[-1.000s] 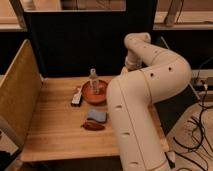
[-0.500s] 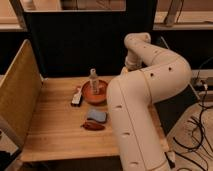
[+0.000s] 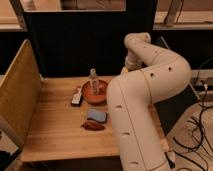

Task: Place the pepper in the ceramic cup

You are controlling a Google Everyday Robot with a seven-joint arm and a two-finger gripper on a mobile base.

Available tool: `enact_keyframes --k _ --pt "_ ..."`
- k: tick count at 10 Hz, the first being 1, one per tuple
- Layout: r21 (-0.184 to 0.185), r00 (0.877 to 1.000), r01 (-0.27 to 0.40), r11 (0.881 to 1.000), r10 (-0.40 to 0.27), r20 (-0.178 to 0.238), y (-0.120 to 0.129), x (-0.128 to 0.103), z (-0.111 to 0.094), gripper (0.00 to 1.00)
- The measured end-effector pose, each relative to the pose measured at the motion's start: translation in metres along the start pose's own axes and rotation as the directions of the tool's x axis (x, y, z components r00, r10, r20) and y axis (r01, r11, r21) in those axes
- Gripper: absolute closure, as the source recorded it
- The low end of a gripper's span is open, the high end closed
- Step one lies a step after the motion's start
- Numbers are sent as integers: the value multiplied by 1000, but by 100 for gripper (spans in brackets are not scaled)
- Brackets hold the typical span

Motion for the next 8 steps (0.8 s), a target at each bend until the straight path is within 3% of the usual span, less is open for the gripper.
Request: enact_keyframes --k 2,4,5,6,8 --pt "-4 1000 14 1000 -14 3 2 -1 -1 20" --pt "-24 993 120 992 -120 10 29 -14 -6 20" --pt "-45 973 229 972 -228 18 60 -25 -10 20" --pt "-62 957 289 955 -288 27 80 -30 -12 20" --pt "-76 913 408 910 -407 28 110 -28 -19 20"
